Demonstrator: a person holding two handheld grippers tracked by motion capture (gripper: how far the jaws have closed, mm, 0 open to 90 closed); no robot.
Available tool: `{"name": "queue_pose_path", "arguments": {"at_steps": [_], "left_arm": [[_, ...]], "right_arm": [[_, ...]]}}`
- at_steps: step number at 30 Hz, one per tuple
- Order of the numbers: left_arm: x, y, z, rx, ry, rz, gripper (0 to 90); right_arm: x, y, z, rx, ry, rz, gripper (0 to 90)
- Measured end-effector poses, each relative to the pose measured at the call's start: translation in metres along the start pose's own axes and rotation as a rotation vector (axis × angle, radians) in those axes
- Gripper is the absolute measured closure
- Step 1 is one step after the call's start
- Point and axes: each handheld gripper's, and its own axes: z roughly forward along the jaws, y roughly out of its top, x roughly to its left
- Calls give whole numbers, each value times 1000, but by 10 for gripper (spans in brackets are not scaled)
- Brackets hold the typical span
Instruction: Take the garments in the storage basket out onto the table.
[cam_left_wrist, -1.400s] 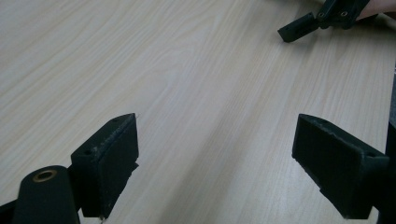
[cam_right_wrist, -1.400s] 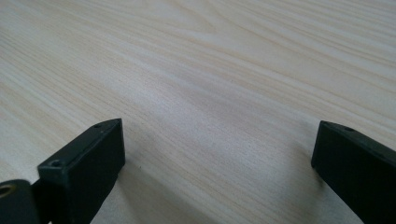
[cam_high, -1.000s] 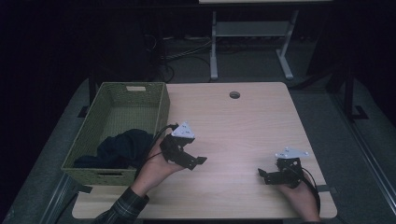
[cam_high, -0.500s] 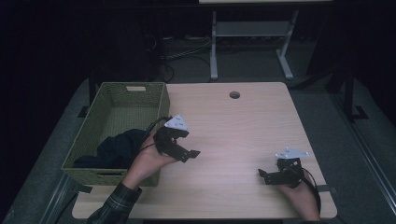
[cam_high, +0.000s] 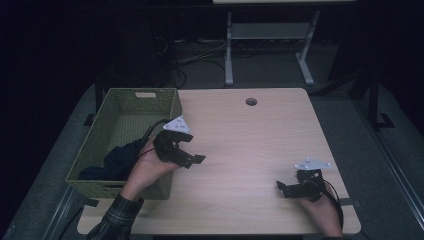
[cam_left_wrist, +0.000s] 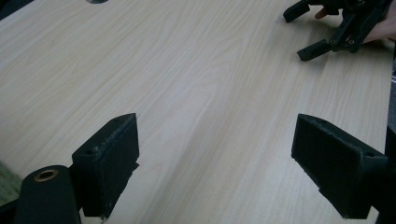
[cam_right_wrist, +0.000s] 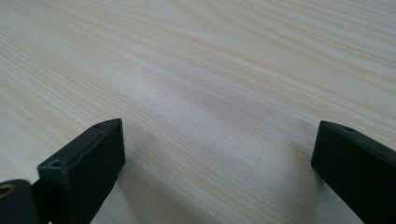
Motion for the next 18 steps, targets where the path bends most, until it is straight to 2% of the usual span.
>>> {"name": "queue_pose_path", "arguments": {"at_steps": [11,18], "left_arm": [[15,-6,-28,-9,39,-19,154],[21,-12,-38,-12,54,-42,154]], "right_arm": [[0,0,0,0,0,0,25],[0,0,0,0,0,0,25]]}}
